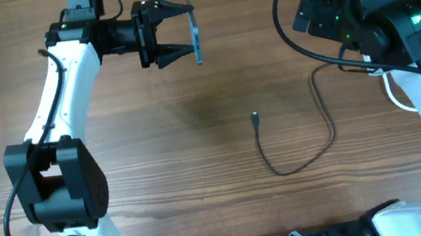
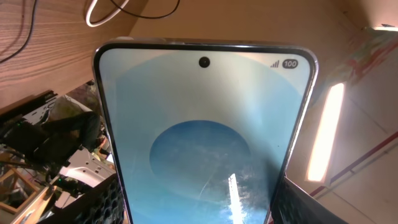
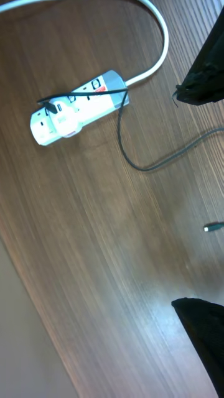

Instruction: Plug charger to phone and switch on socket

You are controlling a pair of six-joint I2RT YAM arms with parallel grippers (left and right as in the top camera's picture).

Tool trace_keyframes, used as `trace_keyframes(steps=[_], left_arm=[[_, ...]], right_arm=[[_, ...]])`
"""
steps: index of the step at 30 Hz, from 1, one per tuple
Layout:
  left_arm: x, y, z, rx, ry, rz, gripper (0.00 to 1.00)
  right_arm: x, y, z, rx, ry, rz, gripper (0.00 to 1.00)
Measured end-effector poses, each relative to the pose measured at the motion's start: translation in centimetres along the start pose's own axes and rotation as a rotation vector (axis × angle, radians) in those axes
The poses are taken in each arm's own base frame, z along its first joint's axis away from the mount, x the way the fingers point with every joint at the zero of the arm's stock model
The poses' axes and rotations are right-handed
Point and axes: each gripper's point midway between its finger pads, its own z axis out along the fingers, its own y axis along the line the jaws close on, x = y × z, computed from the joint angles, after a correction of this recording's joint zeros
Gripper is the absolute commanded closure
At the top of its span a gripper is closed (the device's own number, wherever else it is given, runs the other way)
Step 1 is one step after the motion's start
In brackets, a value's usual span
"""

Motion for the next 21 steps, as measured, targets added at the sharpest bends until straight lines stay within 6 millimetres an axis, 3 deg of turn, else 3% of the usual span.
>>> trace_keyframes(steps=[6,8,9,11,15,21], left_arm=[[0.0,0.0,0.0,0.000,0.000,0.000,0.35],[0.0,0.0,0.0,0.000,0.000,0.000,0.35],[0.0,0.0,0.0,0.000,0.000,0.000,0.35],[0.0,0.0,0.0,0.000,0.000,0.000,0.35],[0.0,0.0,0.0,0.000,0.000,0.000,0.35],[-0.3,0.1,0.0,-0.007,-0.015,0.000,0.35]], right_arm=[[0.5,1.9,-0.1,-0.107,0.037,-0.082,0.01],[0.8,2.8,-0.2,-0.155,0.053,-0.117,0.10],[1.0,3.0,-0.3,-0.171,0.059,-0.141,0.30],[1.3,3.5,-0.4,-0.201,0.074,-0.163,0.36],[1.8,4.4,-0.6,-0.257,0.096,-0.213,0.36],[4.0,7.3,-1.9,-0.392,0.140,-0.349,0.31]])
